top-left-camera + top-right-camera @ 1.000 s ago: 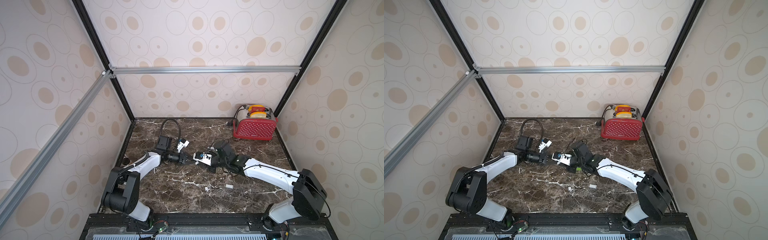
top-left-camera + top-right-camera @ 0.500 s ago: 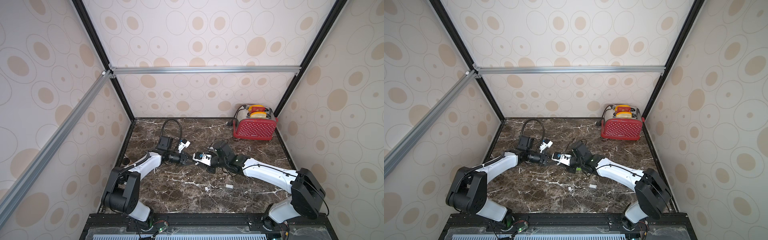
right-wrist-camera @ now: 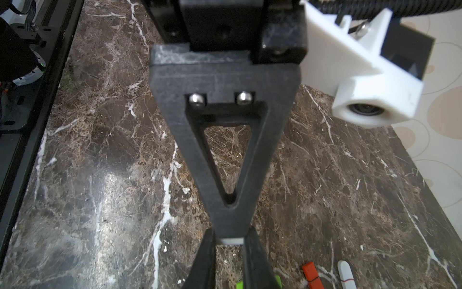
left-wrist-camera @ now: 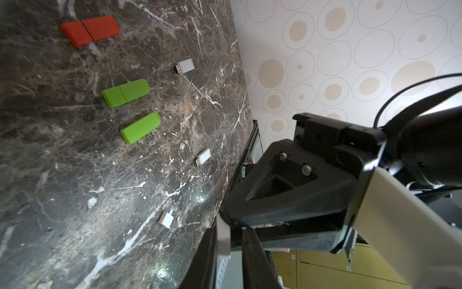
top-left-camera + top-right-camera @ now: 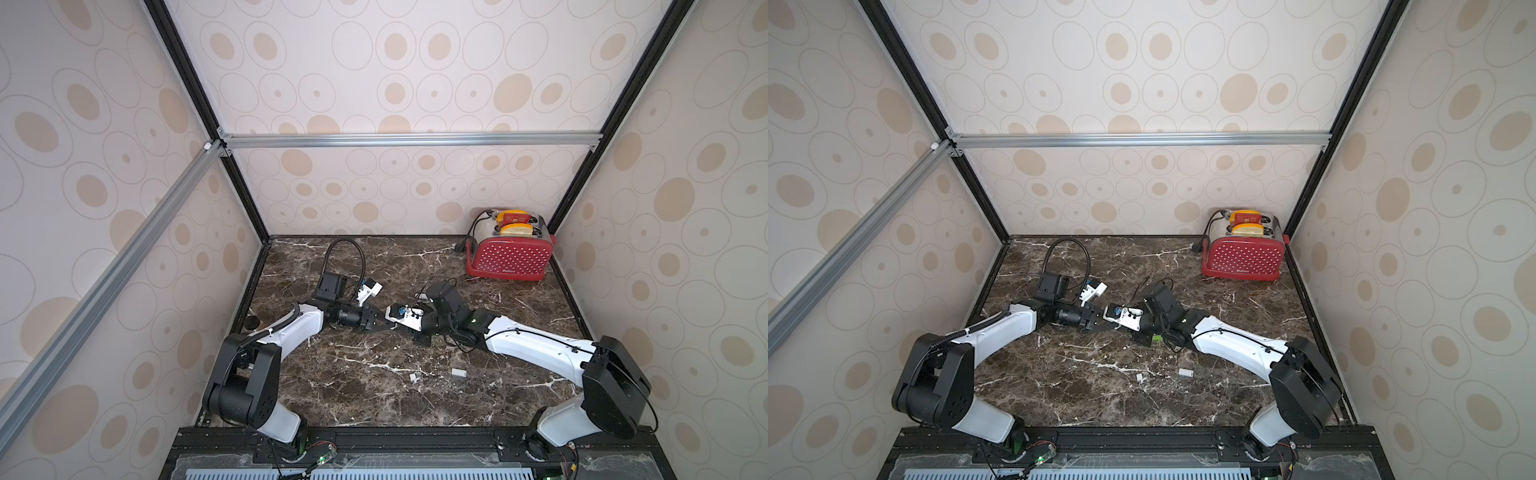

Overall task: Close the usb drive cover
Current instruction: Pick up the cover from the center of the board.

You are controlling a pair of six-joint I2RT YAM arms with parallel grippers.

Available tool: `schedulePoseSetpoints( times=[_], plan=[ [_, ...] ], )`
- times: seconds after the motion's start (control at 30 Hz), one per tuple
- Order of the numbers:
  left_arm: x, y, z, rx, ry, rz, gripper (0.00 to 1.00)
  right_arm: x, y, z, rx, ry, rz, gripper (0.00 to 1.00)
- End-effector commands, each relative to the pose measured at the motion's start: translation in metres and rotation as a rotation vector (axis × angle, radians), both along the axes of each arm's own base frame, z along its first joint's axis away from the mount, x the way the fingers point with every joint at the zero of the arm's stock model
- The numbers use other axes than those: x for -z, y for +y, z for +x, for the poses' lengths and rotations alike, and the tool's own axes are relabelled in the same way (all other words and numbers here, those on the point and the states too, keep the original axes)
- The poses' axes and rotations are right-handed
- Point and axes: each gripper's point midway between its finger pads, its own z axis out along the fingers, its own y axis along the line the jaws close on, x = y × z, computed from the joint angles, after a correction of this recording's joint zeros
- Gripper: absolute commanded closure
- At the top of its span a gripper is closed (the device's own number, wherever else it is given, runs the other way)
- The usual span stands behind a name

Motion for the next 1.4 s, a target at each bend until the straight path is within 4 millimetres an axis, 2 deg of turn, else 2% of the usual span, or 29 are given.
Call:
schedulePoseSetpoints(
  times=[0.0, 0.1, 0.33, 0.5, 0.57, 0.63, 0.73, 0.8, 0.9, 1.17, 1.27, 1.37],
  plan=[
    [-0.008, -0.004, -0.004, 0.033, -0.012, -0.029, 0.78, -0.006, 0.007, 0.004, 0.002, -0.017, 0.017, 0.86],
    [-0.008, -0.005, -0.004, 0.034, -0.012, -0.030, 0.82, -0.007, 0.008, 0.004, 0.002, -0.015, 0.020, 0.86],
    [-0.008, -0.006, -0.004, 0.040, -0.008, -0.028, 0.99, -0.009, 0.009, 0.004, -0.004, -0.017, 0.024, 0.86],
    [-0.008, -0.006, -0.004, 0.038, -0.009, -0.026, 1.00, -0.006, 0.009, 0.003, -0.008, -0.010, 0.021, 0.85],
    [-0.009, -0.006, -0.003, 0.037, -0.009, -0.026, 1.00, -0.007, 0.008, 0.003, -0.011, -0.013, 0.018, 0.76],
    [-0.008, -0.006, -0.003, 0.038, -0.008, -0.026, 1.00, -0.007, 0.005, 0.002, -0.012, -0.019, 0.008, 0.63],
    [-0.009, -0.006, -0.003, 0.042, -0.009, -0.024, 1.00, -0.005, -0.004, -0.006, -0.026, -0.016, -0.028, 0.50],
    [-0.010, -0.006, -0.003, 0.045, -0.014, -0.021, 1.00, 0.002, -0.018, -0.016, -0.045, 0.014, -0.079, 0.44],
    [-0.013, -0.005, -0.001, 0.043, -0.017, -0.022, 1.00, 0.019, -0.047, -0.031, -0.037, 0.092, -0.184, 0.42],
    [-0.013, 0.004, 0.008, 0.008, -0.011, -0.023, 1.00, 0.065, -0.132, -0.061, 0.120, 0.312, -0.475, 0.39],
    [-0.015, 0.011, 0.015, -0.021, -0.008, -0.027, 1.00, 0.084, -0.160, -0.066, 0.131, 0.349, -0.631, 0.39],
    [-0.015, 0.018, 0.022, -0.053, -0.008, -0.027, 1.00, 0.098, -0.178, -0.062, 0.157, 0.359, -0.722, 0.39]
  ],
)
